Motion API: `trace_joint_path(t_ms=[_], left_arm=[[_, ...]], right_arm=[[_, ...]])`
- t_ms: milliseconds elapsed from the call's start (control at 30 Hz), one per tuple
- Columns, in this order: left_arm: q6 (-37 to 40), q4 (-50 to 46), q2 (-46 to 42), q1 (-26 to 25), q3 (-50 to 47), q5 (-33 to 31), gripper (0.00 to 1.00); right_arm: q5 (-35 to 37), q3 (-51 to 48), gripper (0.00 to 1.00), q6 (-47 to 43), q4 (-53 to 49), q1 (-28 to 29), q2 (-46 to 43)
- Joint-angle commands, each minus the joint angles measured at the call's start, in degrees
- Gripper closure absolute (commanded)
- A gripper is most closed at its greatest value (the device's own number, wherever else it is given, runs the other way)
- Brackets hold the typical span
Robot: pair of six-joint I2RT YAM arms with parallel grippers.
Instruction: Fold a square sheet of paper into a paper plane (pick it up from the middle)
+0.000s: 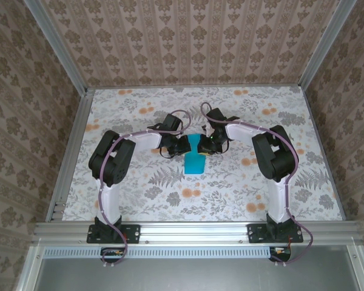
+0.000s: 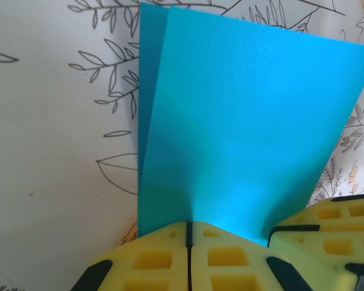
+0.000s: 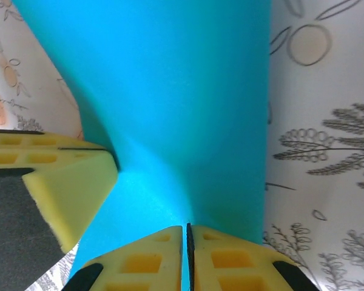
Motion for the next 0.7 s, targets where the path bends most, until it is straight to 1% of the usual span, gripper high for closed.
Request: trace_joint_path(t_ms=[0, 67, 300, 367, 500, 667], left_arm=[[1.3, -8.4, 4.6, -0.2, -1.9, -4.3, 0.92], [1.3, -8.5, 4.5, -0.2, -1.9, -4.5, 0.92], [1.3, -8.6, 4.8, -0.2, -2.4, -5.1, 0.93], [1.3, -8.6, 4.8, -0.2, -2.4, -5.1, 0.92], [1.2, -8.5, 4.8, -0.3, -2.4, -5.3, 0.92], [1.1, -8.1, 5.0, -0.5, -2.4, -5.6, 0.93]], right_arm=[[-1.7, -1.2, 0.87, -0.6, 0.4, 0.5, -0.7], [-0.6, -2.7, 0.87, 0.0, 1.1, 0.1, -0.4], [-0.3, -8.1, 0.88, 0.4, 4.4, -2.1, -0.6], [-1.9, -7.9, 0.87, -0.2, 4.7, -2.1, -1.2], [-5.4, -8.7, 0.86, -0.3, 7.2, -1.6, -5.6], [-9.4, -12.2, 0.86, 2.4, 9.1, -1.1, -7.0]])
